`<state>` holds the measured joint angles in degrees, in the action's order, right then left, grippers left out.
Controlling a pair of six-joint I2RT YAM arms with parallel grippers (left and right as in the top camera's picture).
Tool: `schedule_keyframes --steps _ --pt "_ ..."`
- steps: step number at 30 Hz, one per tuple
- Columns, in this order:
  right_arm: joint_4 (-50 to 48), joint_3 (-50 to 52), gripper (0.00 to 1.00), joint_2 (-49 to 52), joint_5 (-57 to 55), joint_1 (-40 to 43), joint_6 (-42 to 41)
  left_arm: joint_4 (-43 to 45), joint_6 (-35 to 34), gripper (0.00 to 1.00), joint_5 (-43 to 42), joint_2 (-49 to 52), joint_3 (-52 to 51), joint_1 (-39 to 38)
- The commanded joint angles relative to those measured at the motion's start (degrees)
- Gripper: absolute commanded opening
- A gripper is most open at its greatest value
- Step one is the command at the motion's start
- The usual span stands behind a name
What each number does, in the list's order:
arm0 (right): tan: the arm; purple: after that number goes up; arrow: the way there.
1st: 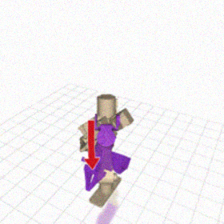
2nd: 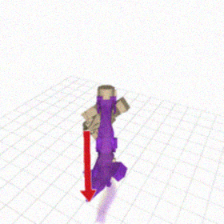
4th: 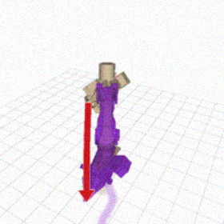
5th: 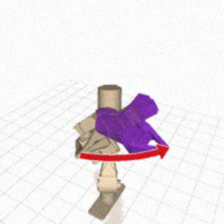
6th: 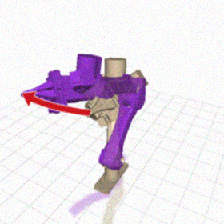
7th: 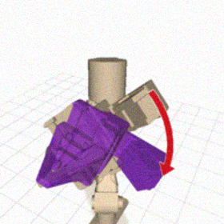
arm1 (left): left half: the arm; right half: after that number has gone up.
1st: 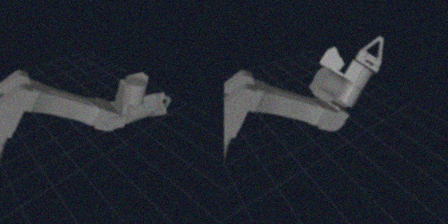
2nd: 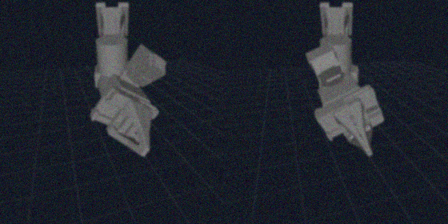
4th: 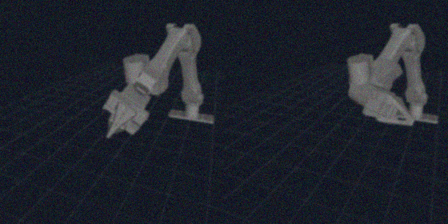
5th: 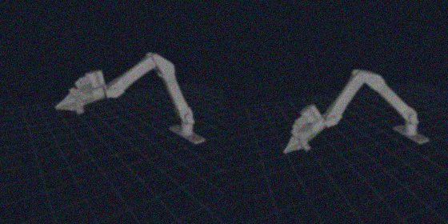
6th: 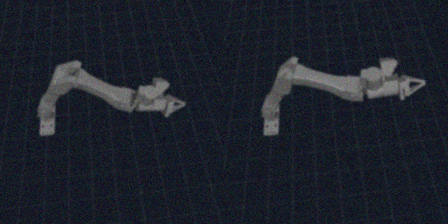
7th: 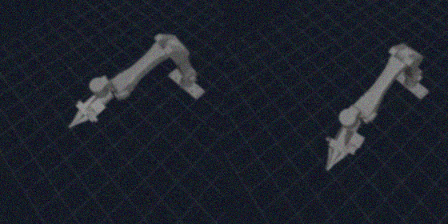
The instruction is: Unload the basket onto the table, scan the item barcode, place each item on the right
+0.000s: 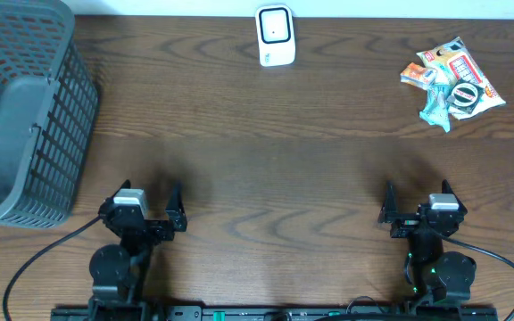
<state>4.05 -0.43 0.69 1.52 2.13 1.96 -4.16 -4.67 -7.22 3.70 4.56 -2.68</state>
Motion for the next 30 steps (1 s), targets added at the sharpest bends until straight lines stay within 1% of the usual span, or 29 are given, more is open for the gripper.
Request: schedule_keyframes --steps 1,4,8,13,19,22,28,29,30 --pt "0.2 0.1 0.99 -0.3 -0.3 0.4 0.5 2.3 -0.5 0.98 -0.3 -2.6 -2.8 0.3" --pt "0.2 0.1 0.99 -0.3 -0.3 0.4 0.5 4.3 -0.5 0.98 -0.2 -3.6 -4.3 0.3" --pt "0.2 0.1 0.99 -0.3 -0.3 0.4 0.5 4.7 0.6 0.98 0.2 -3.6 -4.3 0.3" --pt "0.2 0.1 0.99 -0.3 -0.3 0.4 0.5 0.4 2.8 0.98 0.3 -3.6 -4.3 0.3" --pt "0.2 0.1 0.99 -0.3 -0.3 0.4 0.5 0.6 5.1 0.98 0.3 -3.6 -4.3 0.3" --pt "0.2 0.1 0.99 -0.3 -0.3 0.4 0.5 0.5 7.6 0.98 0.4 -3.6 -4.3 0.3" --pt "0.2 0.1 0.99 -0.3 -0.3 0.4 0.5 0.3 7.6 0.97 2.1 -3.6 -4.3 0.3" --pt "0.2 0.1 0.99 -0.3 -0.3 0.4 0.5 0.3 7.1 0.98 2.6 -3.6 -4.3 0.3" --pt "0.2 0.1 0.99 -0.3 -0.3 0.4 0.5 0.1 5.1 0.98 4.1 -3.6 -4.3 0.3"
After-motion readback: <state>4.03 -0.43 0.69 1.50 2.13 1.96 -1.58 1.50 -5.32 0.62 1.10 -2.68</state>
